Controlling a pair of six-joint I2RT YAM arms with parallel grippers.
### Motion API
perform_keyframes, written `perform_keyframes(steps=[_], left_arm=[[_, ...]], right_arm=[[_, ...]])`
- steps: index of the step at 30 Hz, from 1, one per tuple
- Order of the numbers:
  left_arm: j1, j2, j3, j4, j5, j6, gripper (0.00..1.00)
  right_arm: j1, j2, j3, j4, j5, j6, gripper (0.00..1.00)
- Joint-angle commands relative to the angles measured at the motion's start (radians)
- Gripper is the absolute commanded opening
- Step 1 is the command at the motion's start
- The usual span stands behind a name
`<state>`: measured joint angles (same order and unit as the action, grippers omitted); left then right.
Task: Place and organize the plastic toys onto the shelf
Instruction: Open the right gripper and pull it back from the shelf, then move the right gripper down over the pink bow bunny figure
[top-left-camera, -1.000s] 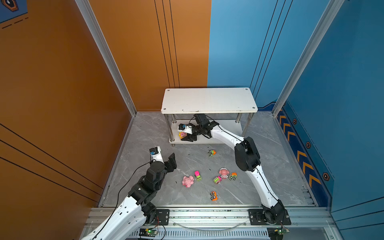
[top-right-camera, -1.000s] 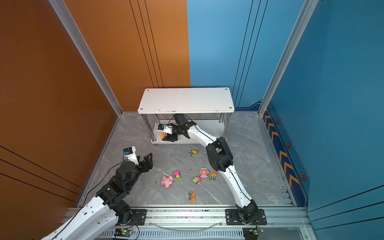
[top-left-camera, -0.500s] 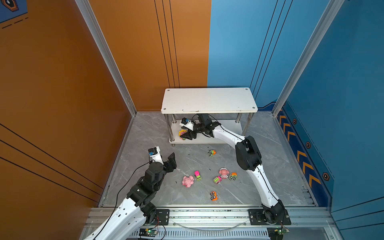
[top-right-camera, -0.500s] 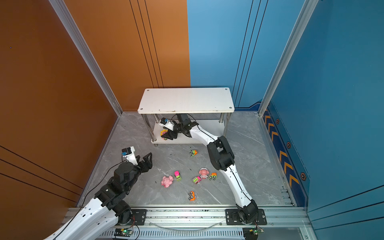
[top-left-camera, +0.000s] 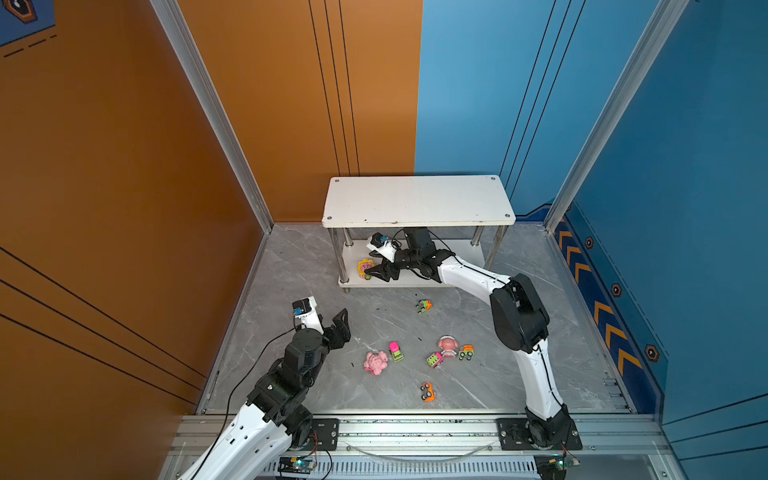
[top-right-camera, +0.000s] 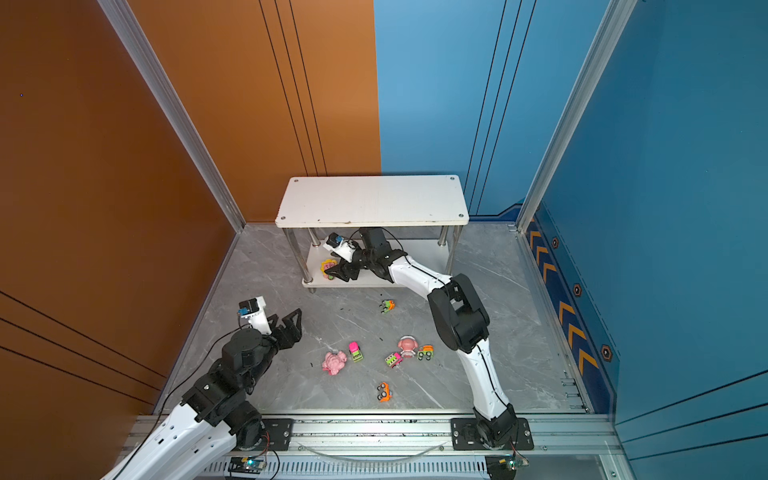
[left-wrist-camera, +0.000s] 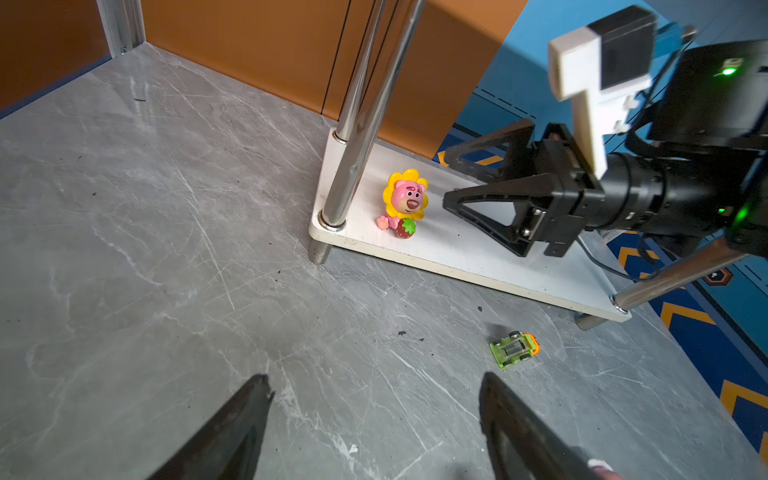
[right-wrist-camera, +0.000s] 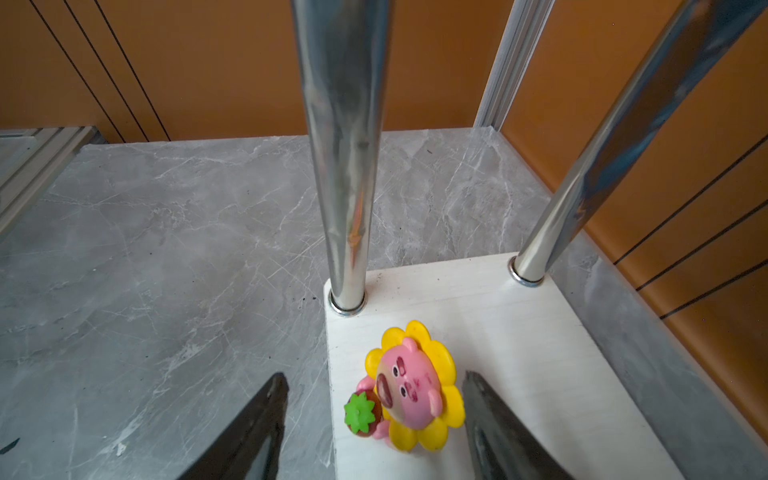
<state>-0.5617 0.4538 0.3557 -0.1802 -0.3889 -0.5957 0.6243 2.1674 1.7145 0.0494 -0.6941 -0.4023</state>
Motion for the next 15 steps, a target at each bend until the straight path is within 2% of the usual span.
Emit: perform_keyframes(steps=[1,6,10,13,15], left_arm=[[0.008,-0.023,-0.010,-0.063,0.033,-0.030,0.80],[0.005,-0.077,-0.039,-0.098,0.072,-0.057,0.78],[0.002,-0.139,-0.059,-0.130,0.092,-0.072,0.74],[-0.002,-0.184,-0.073,-0.167,0.117,-0.081,0.66],[-0.007,-0.206,-0.081,-0.209,0.125,-0.089,0.62]], right_arm=[[0.012,-0.078,-0.103,0.070,0.055,0.048,0.68],[0.024,-0.210,-0.300,0.162,0.123,0.117,0.67],[0.051,-0.310,-0.432,0.180,0.189,0.204,0.61],[0.121,-0.388,-0.508,0.096,0.267,0.215,0.53],[0.175,-0.443,-0.566,0.037,0.339,0.213,0.41]])
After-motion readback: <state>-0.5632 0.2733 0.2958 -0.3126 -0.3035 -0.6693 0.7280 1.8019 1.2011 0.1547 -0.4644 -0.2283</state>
